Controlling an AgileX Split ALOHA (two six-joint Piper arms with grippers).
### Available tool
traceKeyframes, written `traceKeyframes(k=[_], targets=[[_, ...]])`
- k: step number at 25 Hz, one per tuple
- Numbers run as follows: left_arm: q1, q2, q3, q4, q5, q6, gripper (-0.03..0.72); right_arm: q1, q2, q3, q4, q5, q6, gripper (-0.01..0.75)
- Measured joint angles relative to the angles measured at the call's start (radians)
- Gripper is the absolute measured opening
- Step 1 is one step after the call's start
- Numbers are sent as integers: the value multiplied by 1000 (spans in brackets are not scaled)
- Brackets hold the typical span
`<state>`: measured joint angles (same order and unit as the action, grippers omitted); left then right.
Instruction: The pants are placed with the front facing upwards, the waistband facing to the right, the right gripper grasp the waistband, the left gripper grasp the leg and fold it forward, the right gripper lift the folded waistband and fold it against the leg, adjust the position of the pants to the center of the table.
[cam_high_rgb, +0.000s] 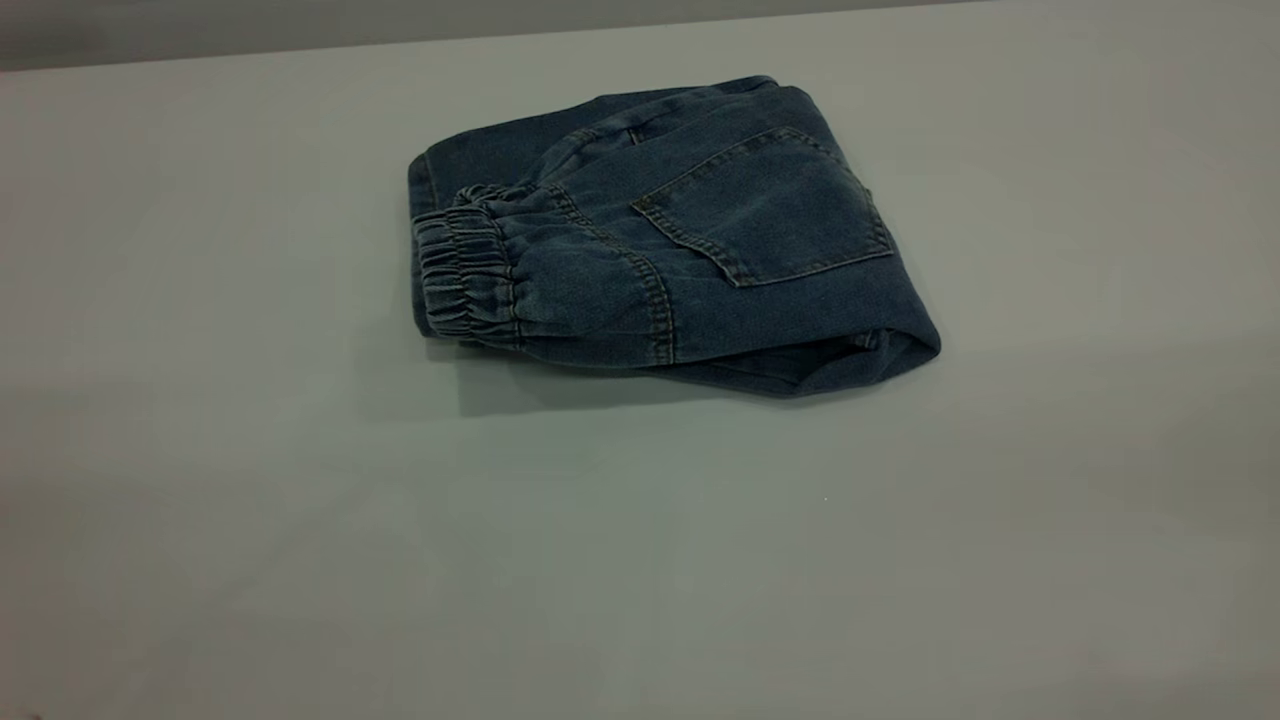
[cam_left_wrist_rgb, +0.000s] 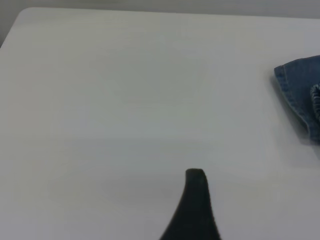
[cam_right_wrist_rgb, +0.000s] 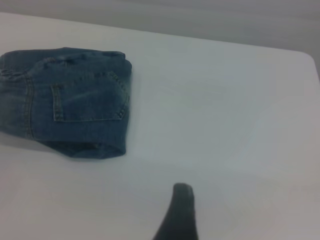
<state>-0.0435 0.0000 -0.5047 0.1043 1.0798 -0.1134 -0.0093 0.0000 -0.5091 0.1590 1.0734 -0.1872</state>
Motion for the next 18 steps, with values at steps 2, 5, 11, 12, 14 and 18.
traceKeyframes(k=[2, 5, 11, 12, 14, 18], targets=[[0, 0, 0, 0, 0, 0, 548, 0, 0, 0, 0, 0, 0, 576], [0, 0, 0, 0, 0, 0, 548, 0, 0, 0, 0, 0, 0, 576], [0, 0, 0, 0, 0, 0, 548, 0, 0, 0, 0, 0, 0, 575], [0, 0, 0, 0, 0, 0, 548, 0, 0, 0, 0, 0, 0, 573], [0, 0, 0, 0, 0, 0, 548, 0, 0, 0, 0, 0, 0, 569], [0, 0, 0, 0, 0, 0, 548, 0, 0, 0, 0, 0, 0, 566]])
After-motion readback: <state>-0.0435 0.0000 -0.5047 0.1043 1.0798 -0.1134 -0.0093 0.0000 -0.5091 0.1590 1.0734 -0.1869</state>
